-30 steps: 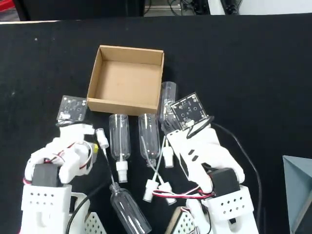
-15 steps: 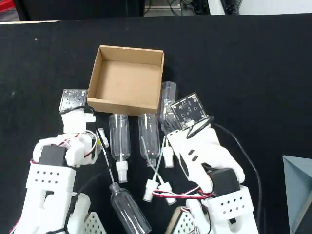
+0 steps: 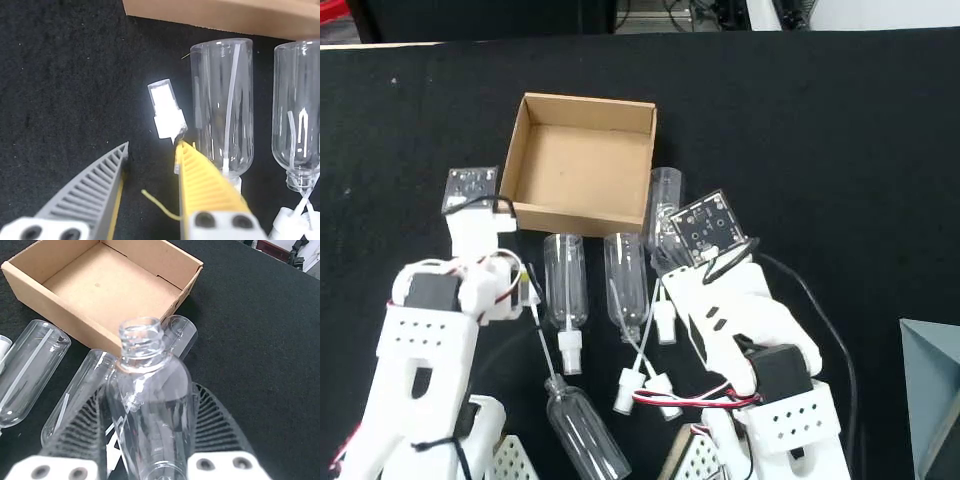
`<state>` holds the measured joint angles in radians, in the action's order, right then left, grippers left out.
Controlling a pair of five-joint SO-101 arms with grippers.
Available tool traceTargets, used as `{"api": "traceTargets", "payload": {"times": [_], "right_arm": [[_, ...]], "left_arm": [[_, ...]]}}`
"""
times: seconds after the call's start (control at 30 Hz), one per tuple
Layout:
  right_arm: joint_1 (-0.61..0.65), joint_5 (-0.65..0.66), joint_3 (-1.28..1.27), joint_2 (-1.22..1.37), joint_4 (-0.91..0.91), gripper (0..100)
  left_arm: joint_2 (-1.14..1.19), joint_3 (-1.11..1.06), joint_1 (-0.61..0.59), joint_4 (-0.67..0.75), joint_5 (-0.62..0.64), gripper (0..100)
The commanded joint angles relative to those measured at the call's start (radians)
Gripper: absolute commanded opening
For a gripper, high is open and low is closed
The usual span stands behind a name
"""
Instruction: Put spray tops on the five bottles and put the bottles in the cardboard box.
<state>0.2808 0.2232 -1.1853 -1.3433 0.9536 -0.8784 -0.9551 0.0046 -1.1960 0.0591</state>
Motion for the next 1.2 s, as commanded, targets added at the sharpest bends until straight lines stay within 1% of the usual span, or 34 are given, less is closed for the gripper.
{"api": "traceTargets", "payload": {"times": [0.0,0.17,0.3,0.53,1.17], "right_arm": [[-0.025,-0.009,0.004,-0.03,-0.032,7.0],[-0.025,-0.009,0.004,-0.03,-0.032,7.0],[-0.025,-0.009,0.004,-0.03,-0.032,7.0],[-0.026,-0.009,0.005,-0.03,-0.032,7.0],[-0.026,-0.005,0.004,-0.03,-0.032,7.0]], "left_arm": [[0.081,0.116,0.007,0.006,0.014,14],[0.135,0.122,0.007,0.014,0.06,14],[0.153,0.122,0.007,0.021,0.061,14],[0.158,0.064,0.007,0.103,0.061,14],[0.16,0.053,0.007,0.106,0.063,14]]}}
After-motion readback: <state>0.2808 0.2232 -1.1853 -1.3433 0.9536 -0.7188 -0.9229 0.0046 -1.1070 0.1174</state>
